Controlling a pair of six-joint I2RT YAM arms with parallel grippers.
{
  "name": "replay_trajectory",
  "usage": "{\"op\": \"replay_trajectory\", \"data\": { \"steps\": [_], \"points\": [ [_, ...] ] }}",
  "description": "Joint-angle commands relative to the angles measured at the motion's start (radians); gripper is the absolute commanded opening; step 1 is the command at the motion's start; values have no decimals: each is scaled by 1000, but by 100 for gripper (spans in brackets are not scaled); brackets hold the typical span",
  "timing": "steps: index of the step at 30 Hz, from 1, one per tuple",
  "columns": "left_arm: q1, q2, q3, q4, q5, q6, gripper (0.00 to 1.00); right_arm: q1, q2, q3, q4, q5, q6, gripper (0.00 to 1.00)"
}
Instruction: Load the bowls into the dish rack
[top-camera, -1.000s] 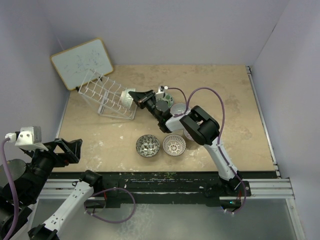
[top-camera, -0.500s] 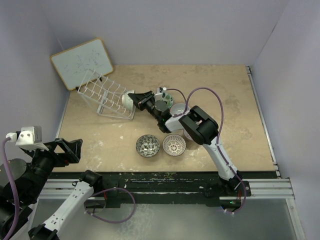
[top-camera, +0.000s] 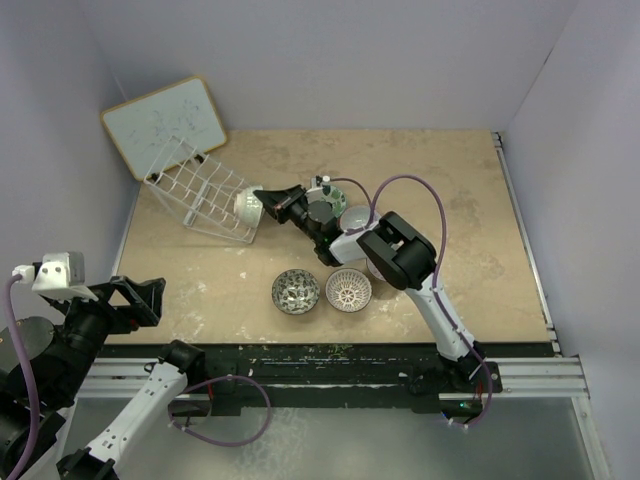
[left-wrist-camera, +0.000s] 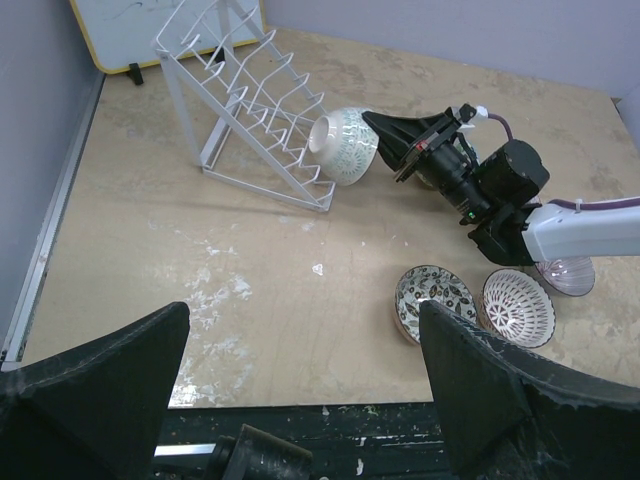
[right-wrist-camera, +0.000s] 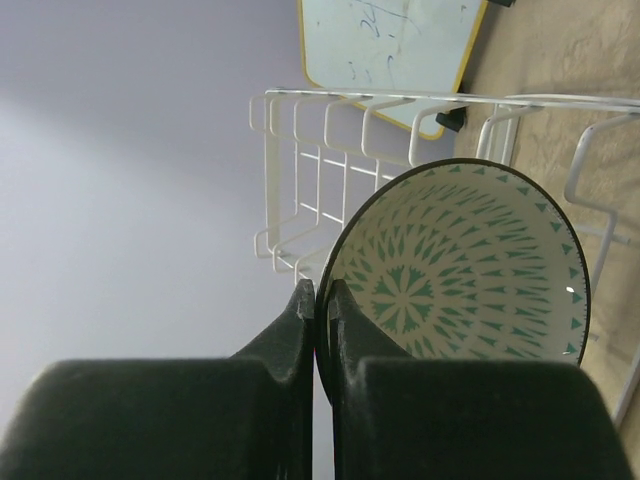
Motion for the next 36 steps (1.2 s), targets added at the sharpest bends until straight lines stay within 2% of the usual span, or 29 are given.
{"op": "replay_trajectory", "data": {
  "steps": [1, 8, 14, 18, 26, 36],
  "points": [
    [3, 7, 5, 43, 5, 23, 99, 5, -10, 49, 118, -6, 45, 0],
    [3, 10, 8, 48, 10, 20, 99, 18, -33, 12, 236, 63, 83, 0],
    [4, 9, 14, 47, 14, 19, 99, 79, -95, -52, 260, 213, 93, 0],
    [4, 9, 23, 37, 15, 20, 99, 109, -77, -66, 304, 294, 115, 0],
    [4, 2, 45, 14, 12, 20, 99, 132, -22, -52, 379, 365, 140, 0],
    [4, 3, 41, 15, 23, 20, 99, 160, -85, -128, 378, 442, 114, 0]
  ]
}}
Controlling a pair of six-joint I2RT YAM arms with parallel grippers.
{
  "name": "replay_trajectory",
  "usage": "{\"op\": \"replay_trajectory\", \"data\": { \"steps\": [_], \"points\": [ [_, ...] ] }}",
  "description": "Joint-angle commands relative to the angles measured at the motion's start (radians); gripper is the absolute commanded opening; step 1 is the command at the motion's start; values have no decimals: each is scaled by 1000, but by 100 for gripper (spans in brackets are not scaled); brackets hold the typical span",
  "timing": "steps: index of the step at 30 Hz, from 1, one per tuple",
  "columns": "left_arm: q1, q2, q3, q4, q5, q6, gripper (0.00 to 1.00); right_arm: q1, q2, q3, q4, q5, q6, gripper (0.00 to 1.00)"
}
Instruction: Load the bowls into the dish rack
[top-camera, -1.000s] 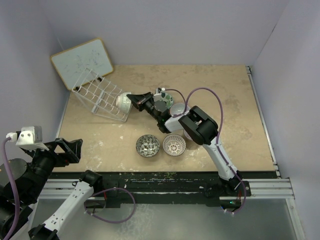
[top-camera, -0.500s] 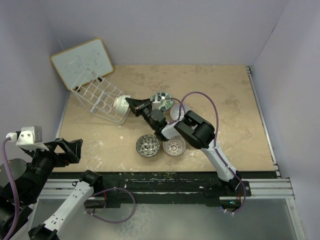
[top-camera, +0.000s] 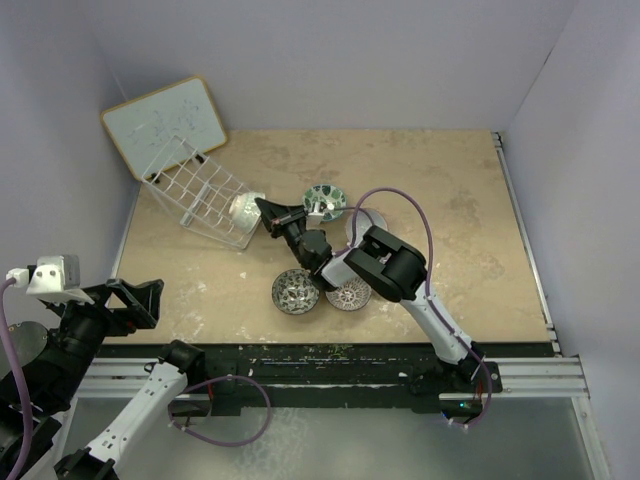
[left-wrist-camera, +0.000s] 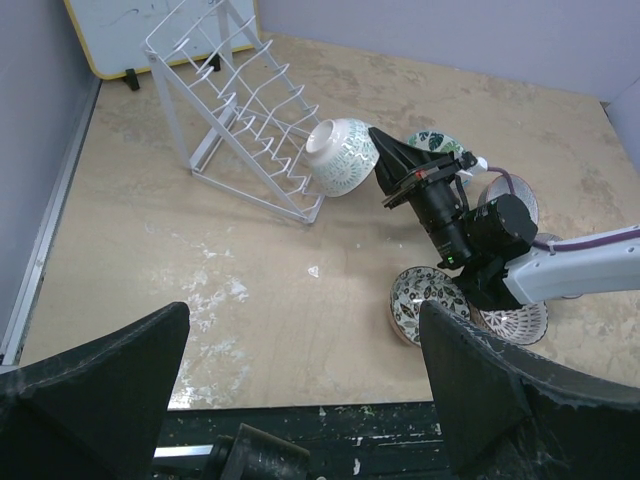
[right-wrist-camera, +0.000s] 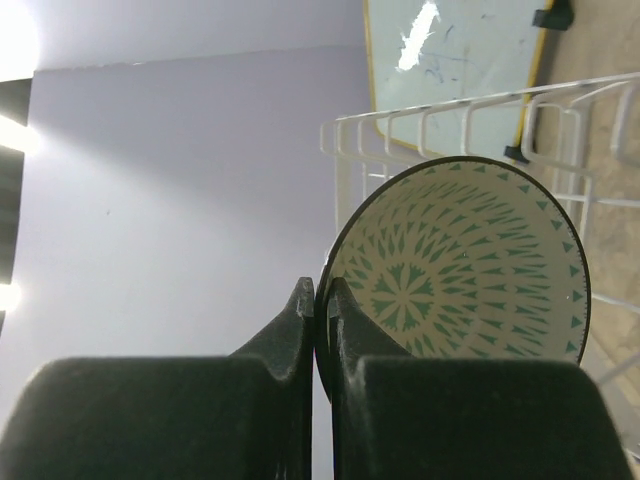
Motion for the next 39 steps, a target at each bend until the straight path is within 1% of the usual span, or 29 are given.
{"op": "replay_trajectory", "data": {
  "steps": [1, 10, 15, 23, 33, 37, 39],
  "points": [
    [3, 2, 17, 23, 15, 20, 99, 22, -80, -7, 125, 80, 15, 0],
    [4, -7, 35, -1, 8, 20, 99, 38, -42, 49, 121, 85, 9, 0],
    [5, -8, 43, -10, 4, 25, 99, 38, -32, 62, 85, 81, 18, 0],
    [4, -10, 55, -23, -8, 35, 99, 37, 25, 131, 10, 29, 64, 0],
    [4, -16, 54, -29, -17, 35, 99, 36, 4, 106, -48, 26, 75, 0],
    [4, -17, 54, -27, -12, 32, 99, 33, 27, 127, -58, 0, 98, 3],
    [4, -17, 55, -29, -13, 32, 99, 32, 32, 131, -61, -6, 105, 7]
  ]
}}
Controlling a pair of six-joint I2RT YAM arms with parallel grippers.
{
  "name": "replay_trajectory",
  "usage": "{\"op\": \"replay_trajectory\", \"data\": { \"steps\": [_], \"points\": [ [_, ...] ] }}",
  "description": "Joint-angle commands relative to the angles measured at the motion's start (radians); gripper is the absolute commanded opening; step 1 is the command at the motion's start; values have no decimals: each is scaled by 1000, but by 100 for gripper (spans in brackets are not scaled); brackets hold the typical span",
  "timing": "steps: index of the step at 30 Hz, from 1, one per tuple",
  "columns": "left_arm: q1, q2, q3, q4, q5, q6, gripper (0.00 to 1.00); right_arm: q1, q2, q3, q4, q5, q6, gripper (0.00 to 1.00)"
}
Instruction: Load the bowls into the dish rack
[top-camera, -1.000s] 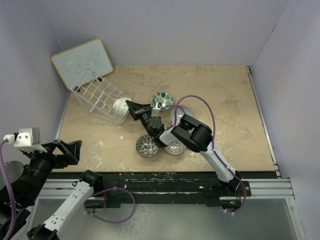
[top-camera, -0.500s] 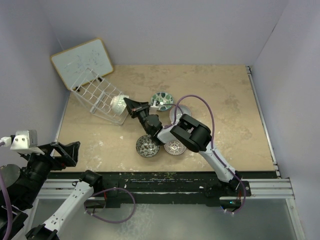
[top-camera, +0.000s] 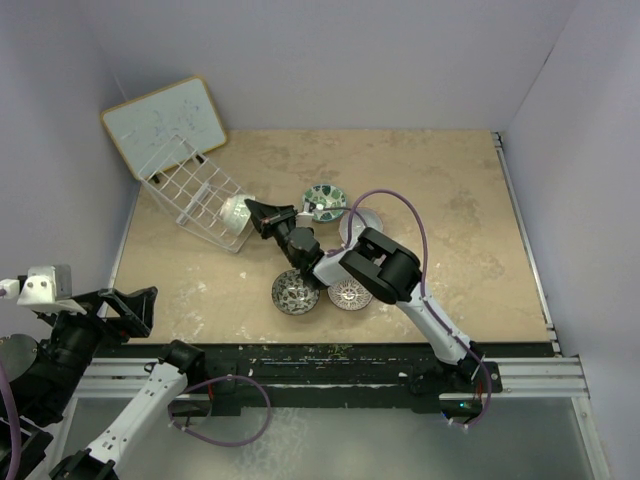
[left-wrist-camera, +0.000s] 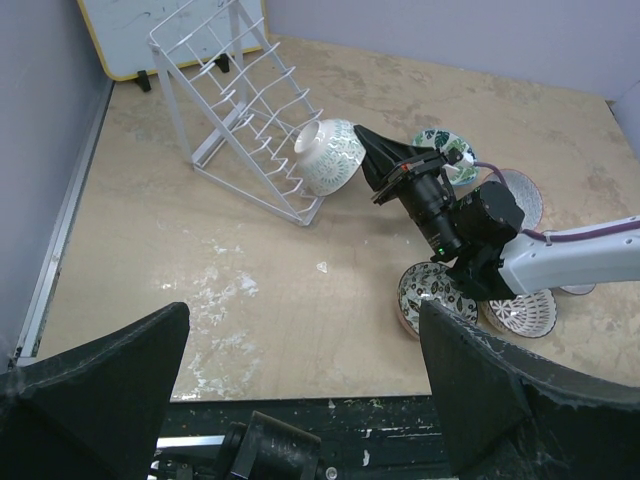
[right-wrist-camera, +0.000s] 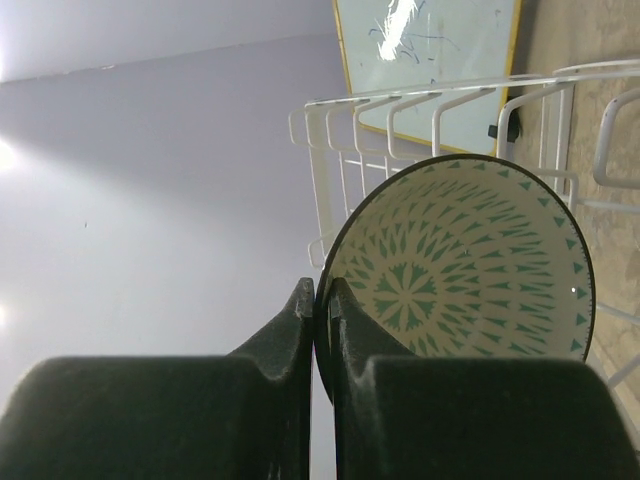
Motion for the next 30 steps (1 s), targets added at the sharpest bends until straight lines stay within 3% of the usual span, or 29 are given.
{"op": "replay_trajectory", "data": {
  "steps": [1, 10, 18, 30],
  "points": [
    [5, -4, 17, 16, -6, 17, 99, 0, -4, 36, 62, -31, 58, 8],
    [4, -5, 17, 15, -6, 13, 99, -14, -19, 31, 36, -43, 48, 15],
    [5, -7, 19, 15, -9, 13, 99, -63, -29, 45, 4, -75, 23, 7],
    [3, 2, 19, 31, -4, 19, 99, -162, -25, 99, -41, -174, -29, 3]
  ]
}}
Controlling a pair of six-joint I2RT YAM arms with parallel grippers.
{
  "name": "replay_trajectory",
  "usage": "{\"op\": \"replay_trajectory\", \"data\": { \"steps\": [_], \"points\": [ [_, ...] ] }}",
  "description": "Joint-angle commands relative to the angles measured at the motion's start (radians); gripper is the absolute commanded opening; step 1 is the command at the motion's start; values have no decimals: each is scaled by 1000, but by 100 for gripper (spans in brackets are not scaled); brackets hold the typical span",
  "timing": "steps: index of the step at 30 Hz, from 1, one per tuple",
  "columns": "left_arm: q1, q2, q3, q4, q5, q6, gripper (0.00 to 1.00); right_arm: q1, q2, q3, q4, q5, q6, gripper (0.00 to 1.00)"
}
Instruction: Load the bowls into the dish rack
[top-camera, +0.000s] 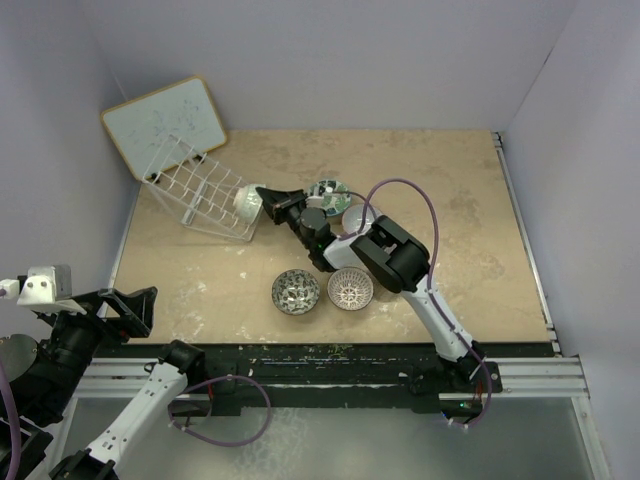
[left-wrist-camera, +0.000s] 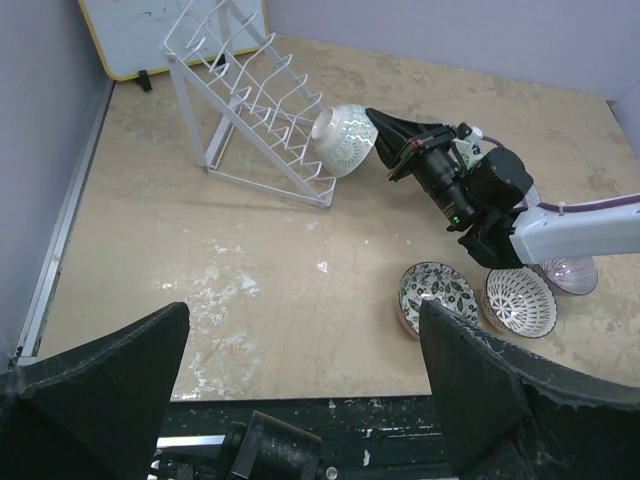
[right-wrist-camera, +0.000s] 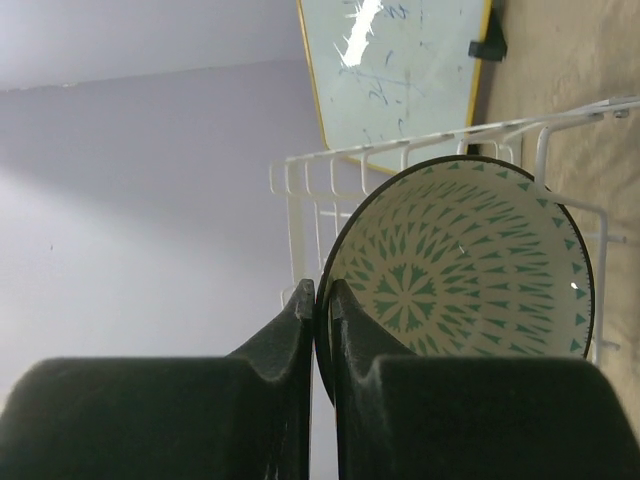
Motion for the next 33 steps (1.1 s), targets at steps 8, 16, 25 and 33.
{"op": "replay_trajectory", "data": {
  "steps": [8, 16, 25, 33],
  "points": [
    [4, 8, 19, 40, 3, 21, 99, -46, -8, 75, 144, -89, 35, 0],
    [3, 8, 11, 45, 11, 15, 99, -46, -8, 65, 237, -80, 106, 0],
    [4, 6, 1, 50, 14, 12, 99, -38, -19, 35, 222, -49, 133, 0],
    [4, 3, -2, 44, 11, 10, 99, -27, 4, 65, 175, -75, 148, 2]
  ]
}}
